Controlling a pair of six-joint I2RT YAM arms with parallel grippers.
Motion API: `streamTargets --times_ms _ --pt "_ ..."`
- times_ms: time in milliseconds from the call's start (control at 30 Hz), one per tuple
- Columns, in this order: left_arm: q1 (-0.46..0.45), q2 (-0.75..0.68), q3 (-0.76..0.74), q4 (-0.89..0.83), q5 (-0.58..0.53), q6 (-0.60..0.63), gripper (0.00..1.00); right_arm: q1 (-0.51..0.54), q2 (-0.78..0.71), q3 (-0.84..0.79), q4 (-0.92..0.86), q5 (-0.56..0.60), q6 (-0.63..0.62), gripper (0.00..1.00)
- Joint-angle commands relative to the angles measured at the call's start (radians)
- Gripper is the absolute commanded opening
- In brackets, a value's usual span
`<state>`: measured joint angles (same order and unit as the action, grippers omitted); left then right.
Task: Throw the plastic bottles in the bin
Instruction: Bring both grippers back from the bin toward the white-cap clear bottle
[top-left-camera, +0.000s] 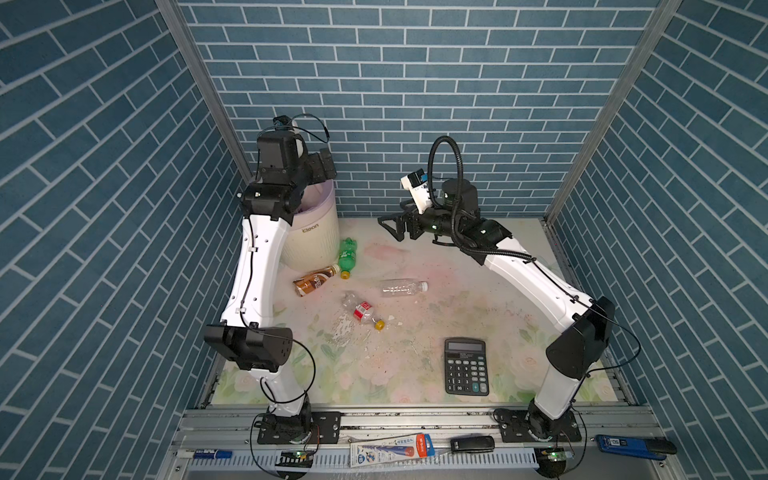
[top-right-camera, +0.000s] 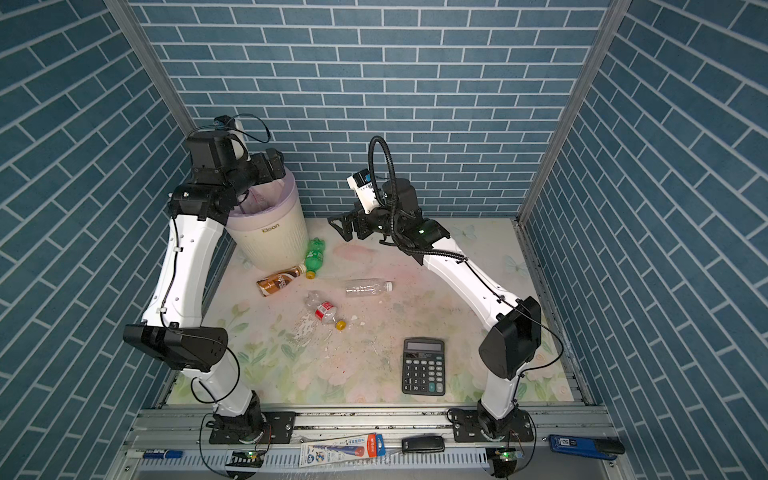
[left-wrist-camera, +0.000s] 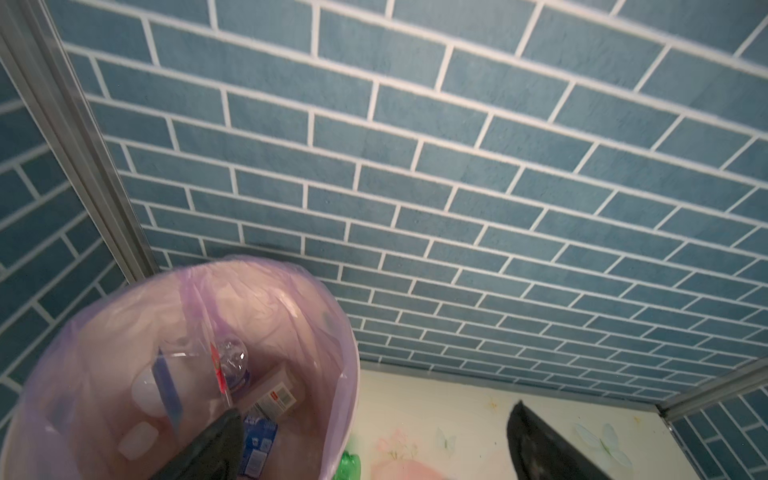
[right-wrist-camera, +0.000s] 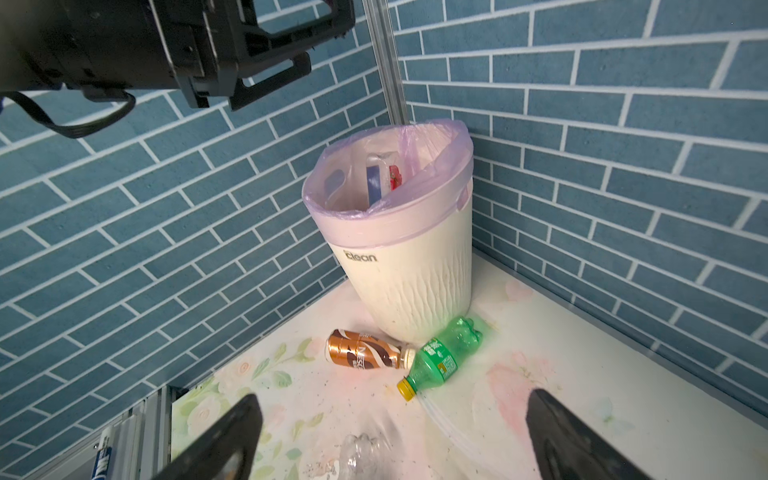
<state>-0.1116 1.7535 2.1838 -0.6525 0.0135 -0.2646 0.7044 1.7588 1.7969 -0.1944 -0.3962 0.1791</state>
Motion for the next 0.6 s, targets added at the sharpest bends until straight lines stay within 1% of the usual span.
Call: streamTargets --times_ms 0,200,433,567 --pt "-0.046 -0.051 -0.061 -0.013 0.027 -0.026 0.99 -0.025 -0.074 -0.077 0.029 0.035 0.012 0.99" --pt "-0.162 -0.098 -0.221 0.006 0.010 -0.035 0.99 -0.071 -0.124 -0.217 0.002 0.087 0.031 0.99" --pt "-0.288 -0.176 -0.505 0.120 0.028 -0.106 0.99 -0.095 -0.171 -0.386 0.001 0.134 0.094 0.99" --pt "-0.317 -0.231 -0.654 0.169 0.039 -0.154 0.99 -0.094 -0.191 -0.473 0.005 0.125 0.093 0.99"
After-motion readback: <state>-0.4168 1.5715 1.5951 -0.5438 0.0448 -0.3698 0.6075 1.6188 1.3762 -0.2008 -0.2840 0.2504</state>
